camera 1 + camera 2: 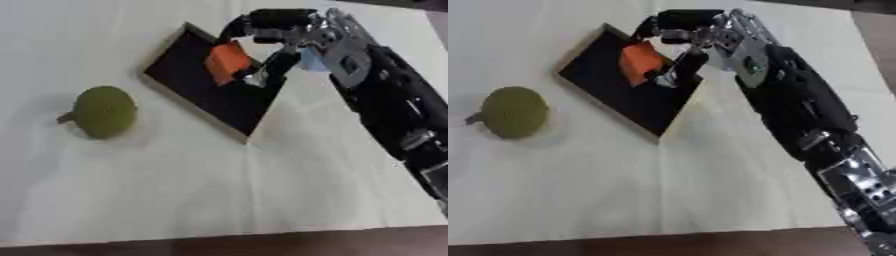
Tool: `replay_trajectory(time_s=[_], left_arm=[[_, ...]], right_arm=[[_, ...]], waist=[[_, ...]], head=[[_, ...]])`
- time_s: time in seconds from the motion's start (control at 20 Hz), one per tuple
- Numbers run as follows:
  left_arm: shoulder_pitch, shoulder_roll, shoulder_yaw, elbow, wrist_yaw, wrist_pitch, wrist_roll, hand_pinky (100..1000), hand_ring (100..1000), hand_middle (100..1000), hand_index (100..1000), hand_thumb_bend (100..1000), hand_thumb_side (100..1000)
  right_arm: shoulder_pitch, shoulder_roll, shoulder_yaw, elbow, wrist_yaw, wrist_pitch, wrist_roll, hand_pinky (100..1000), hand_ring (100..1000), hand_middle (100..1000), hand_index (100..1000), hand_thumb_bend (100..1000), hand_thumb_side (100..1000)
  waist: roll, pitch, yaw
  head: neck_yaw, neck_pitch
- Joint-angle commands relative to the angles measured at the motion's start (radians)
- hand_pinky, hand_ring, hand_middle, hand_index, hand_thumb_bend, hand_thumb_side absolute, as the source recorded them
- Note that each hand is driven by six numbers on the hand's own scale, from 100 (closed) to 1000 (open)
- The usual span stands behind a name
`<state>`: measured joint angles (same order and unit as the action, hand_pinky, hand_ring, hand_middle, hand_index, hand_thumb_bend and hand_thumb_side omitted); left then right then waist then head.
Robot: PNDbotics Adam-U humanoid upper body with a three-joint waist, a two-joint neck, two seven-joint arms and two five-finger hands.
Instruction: Pick up objects on the table and place them in the box.
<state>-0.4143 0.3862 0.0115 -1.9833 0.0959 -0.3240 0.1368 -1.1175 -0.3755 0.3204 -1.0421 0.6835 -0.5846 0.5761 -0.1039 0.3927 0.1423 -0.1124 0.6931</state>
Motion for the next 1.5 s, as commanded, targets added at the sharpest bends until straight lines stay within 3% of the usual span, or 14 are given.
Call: replay_trajectory(time_s=[0.05,0.15,0.3,0.4,0.6,0.85,1.0,1.25,1.5], left_arm=[[-0.012,0.008,0.000,-0.017,0.004,0.000,-0.004,679,729,754,823,100,650],[-0.012,0.008,-0.001,-0.017,0.004,0.001,-0.005,679,729,754,823,100,651],[-0.011,0.007,-0.001,-0.017,0.005,0.001,-0.005,680,730,754,824,100,650],[-0.012,0.006,-0.001,-0.017,0.006,0.001,-0.006,680,730,754,824,100,650],[-0.012,0.006,0.000,-0.017,0.007,0.002,-0.006,680,731,755,824,100,650],[-0.010,0.005,0.000,-0.017,0.006,0.003,-0.006,681,732,755,824,100,651],[-0.010,0.005,0.002,-0.017,0.006,0.003,-0.005,682,733,756,824,100,651],[-0.009,0.004,0.001,-0.017,0.005,0.005,-0.007,682,734,757,824,100,653],[-0.009,0.005,0.001,-0.017,0.004,0.009,-0.007,682,735,757,823,100,654]], right_arm=[[-0.023,-0.011,-0.018,-0.017,0.081,-0.079,0.031,992,991,761,946,178,317],[-0.020,-0.010,-0.018,-0.027,0.113,-0.078,-0.002,1000,1000,797,958,232,409],[-0.016,-0.010,-0.011,-0.037,0.127,-0.089,-0.017,1000,1000,847,976,213,507],[-0.014,-0.008,-0.010,-0.036,0.120,-0.089,-0.009,1000,1000,855,981,244,517],[-0.011,-0.010,-0.015,-0.043,0.092,-0.082,0.010,1000,1000,855,984,226,488],[-0.004,-0.020,-0.037,-0.094,0.026,-0.054,0.020,1000,1000,836,980,150,388],[0.001,-0.035,-0.062,-0.159,-0.044,-0.025,0.025,1000,1000,823,977,101,323],[0.002,-0.059,-0.103,-0.228,-0.177,0.037,0.073,1000,1000,806,974,100,224],[-0.003,-0.077,-0.143,-0.267,-0.284,0.095,0.127,1000,1000,794,968,100,180]], waist=[[0.008,-0.020,-0.001],[0.009,-0.020,-0.003],[0.010,-0.020,-0.005],[0.011,-0.021,-0.007],[0.013,-0.022,-0.008],[0.014,-0.023,-0.011],[0.016,-0.024,-0.014],[0.017,-0.025,-0.017],[0.018,-0.024,-0.019]], head=[[-0.003,-0.010],[-0.004,-0.012],[-0.007,-0.014],[-0.010,-0.015],[-0.010,-0.018],[-0.007,-0.018],[-0.001,-0.016],[0.011,-0.010],[0.020,-0.007]])
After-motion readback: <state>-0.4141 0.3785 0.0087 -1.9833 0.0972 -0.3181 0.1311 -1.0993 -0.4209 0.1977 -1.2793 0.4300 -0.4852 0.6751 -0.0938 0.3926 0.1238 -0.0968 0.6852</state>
